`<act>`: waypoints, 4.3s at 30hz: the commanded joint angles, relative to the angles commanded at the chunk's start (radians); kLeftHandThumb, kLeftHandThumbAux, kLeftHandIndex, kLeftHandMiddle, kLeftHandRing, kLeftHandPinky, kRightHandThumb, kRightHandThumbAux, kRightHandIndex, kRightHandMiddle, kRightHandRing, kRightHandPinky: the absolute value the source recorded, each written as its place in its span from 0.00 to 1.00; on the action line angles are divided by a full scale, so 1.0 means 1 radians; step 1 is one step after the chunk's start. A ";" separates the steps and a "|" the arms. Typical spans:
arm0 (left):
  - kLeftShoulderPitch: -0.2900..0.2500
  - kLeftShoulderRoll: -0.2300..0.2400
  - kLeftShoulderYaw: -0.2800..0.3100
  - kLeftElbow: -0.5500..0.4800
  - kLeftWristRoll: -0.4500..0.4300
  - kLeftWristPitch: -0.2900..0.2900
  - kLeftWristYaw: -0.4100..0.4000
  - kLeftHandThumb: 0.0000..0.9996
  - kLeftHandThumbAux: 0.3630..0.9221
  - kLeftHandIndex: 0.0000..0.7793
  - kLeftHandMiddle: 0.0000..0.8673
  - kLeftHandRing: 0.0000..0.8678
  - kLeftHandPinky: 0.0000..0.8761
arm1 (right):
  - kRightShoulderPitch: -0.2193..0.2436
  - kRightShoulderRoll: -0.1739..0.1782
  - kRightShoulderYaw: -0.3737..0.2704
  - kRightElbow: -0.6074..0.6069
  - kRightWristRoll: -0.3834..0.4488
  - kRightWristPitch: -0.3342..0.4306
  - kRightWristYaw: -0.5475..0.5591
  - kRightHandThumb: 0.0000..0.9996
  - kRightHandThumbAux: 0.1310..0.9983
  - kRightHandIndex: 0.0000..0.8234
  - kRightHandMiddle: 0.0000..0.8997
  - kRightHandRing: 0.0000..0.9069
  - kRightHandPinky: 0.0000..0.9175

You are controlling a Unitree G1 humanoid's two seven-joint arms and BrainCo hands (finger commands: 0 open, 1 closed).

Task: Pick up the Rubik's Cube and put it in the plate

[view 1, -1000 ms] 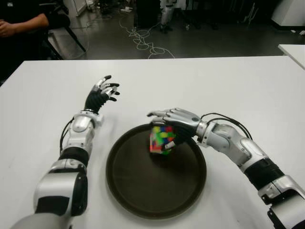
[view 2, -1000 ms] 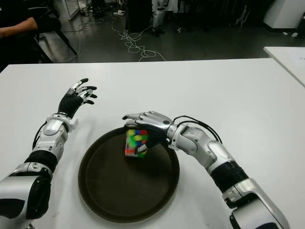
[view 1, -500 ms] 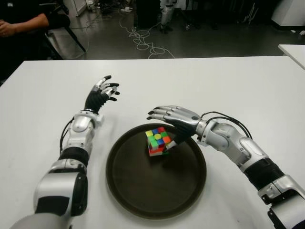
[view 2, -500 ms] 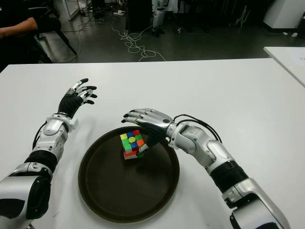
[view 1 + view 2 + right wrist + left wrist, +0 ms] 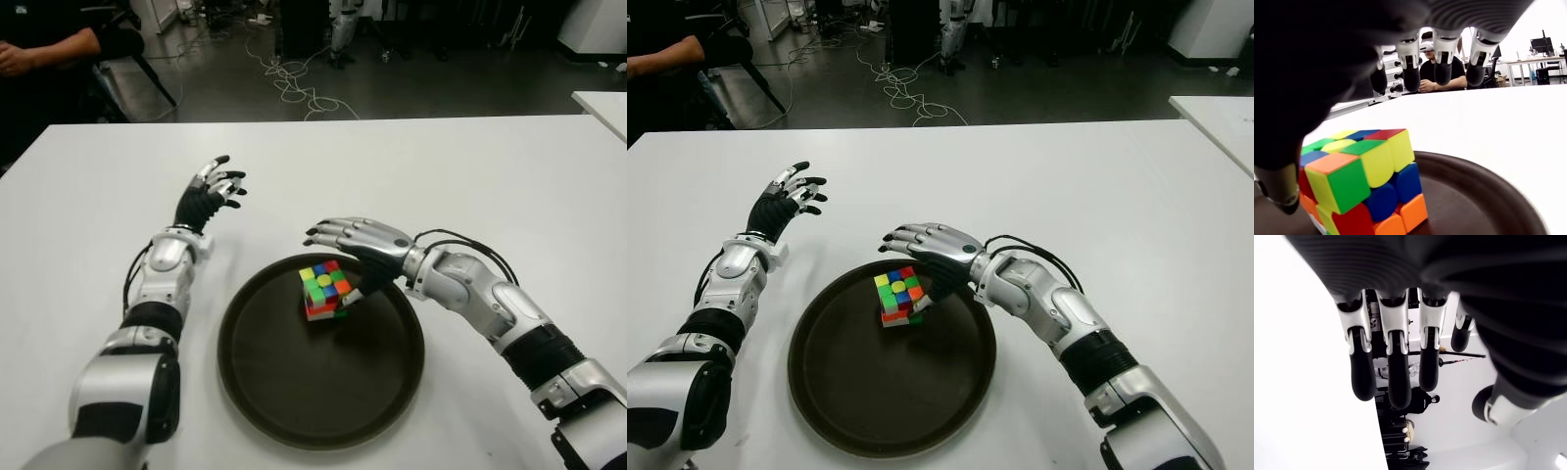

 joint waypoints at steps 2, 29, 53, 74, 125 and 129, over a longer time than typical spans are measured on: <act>0.000 0.000 0.000 0.000 0.000 -0.002 0.000 0.32 0.42 0.15 0.35 0.44 0.51 | 0.000 -0.001 0.000 0.000 -0.001 0.000 -0.003 0.00 0.53 0.00 0.00 0.00 0.07; -0.002 0.000 -0.003 0.004 0.006 -0.008 0.018 0.33 0.42 0.16 0.36 0.44 0.50 | -0.235 0.020 -0.239 0.642 0.173 -0.308 -0.583 0.00 0.59 0.04 0.04 0.05 0.13; 0.001 0.000 -0.005 0.005 0.006 -0.002 0.011 0.33 0.40 0.15 0.36 0.44 0.50 | -0.322 0.103 -0.311 0.951 0.310 -0.136 -0.531 0.01 0.63 0.14 0.15 0.20 0.29; 0.007 -0.001 0.002 -0.001 -0.005 -0.010 -0.009 0.34 0.41 0.15 0.35 0.44 0.51 | -0.313 0.173 -0.379 0.945 0.421 -0.042 -0.381 0.02 0.57 0.21 0.23 0.27 0.30; -0.007 0.023 -0.002 0.028 0.012 -0.024 0.013 0.33 0.42 0.16 0.35 0.44 0.51 | -0.256 0.346 -0.615 0.820 0.665 -0.038 -0.557 0.64 0.70 0.48 0.36 0.42 0.43; -0.006 0.025 -0.002 0.028 0.012 -0.027 0.009 0.32 0.42 0.16 0.35 0.44 0.51 | -0.249 0.346 -0.599 0.826 0.640 -0.075 -0.569 0.66 0.70 0.49 0.37 0.42 0.42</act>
